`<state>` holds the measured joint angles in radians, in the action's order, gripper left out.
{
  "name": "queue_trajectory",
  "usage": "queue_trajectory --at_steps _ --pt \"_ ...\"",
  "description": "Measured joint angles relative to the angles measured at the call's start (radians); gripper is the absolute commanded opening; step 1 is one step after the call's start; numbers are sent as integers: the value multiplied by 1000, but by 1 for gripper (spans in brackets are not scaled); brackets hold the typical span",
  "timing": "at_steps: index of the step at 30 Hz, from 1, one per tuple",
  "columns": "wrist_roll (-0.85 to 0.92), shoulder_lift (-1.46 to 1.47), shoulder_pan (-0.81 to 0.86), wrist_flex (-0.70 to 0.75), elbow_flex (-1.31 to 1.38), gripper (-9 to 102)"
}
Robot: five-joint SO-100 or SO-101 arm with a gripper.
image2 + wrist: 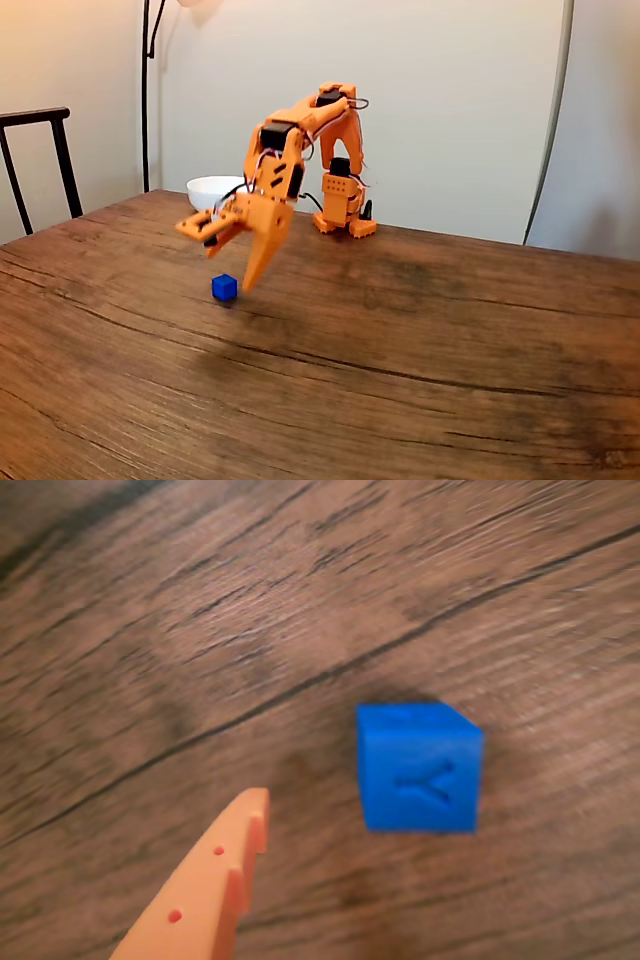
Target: Grasp the cube and drop it in the bowl
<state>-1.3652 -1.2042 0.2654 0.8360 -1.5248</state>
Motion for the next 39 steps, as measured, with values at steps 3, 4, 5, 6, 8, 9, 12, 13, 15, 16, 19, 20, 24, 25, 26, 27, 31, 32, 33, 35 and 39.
queue_trajectory --at_steps 3,4,5,6,8,9,12,13,15,16,19,20,24,25,26,27,31,32,33,35,39 --pt "0 41 -2 0 43 54" --pt "0 57 -2 0 58 54" --pt "0 71 0 0 72 54" --pt "0 86 0 0 81 54" --pt "0 107 0 0 98 54" --pt "0 115 -2 0 106 53" --pt "0 133 -2 0 110 46" --pt "0 133 -2 0 110 44" --pt "0 133 -2 0 110 40" --pt "0 133 -2 0 110 39" --pt "0 133 -2 0 110 38" --pt "0 133 -2 0 110 37" --pt "0 133 0 0 112 33" --pt "0 133 2 0 112 31" --pt "0 133 3 0 112 30" --pt "-2 133 6 0 112 28" --pt "-3 132 8 0 112 24" --pt "-6 132 6 0 112 24" --pt "-11 132 6 0 112 24" --pt "-28 135 6 0 114 24" --pt "-28 160 5 0 129 24"
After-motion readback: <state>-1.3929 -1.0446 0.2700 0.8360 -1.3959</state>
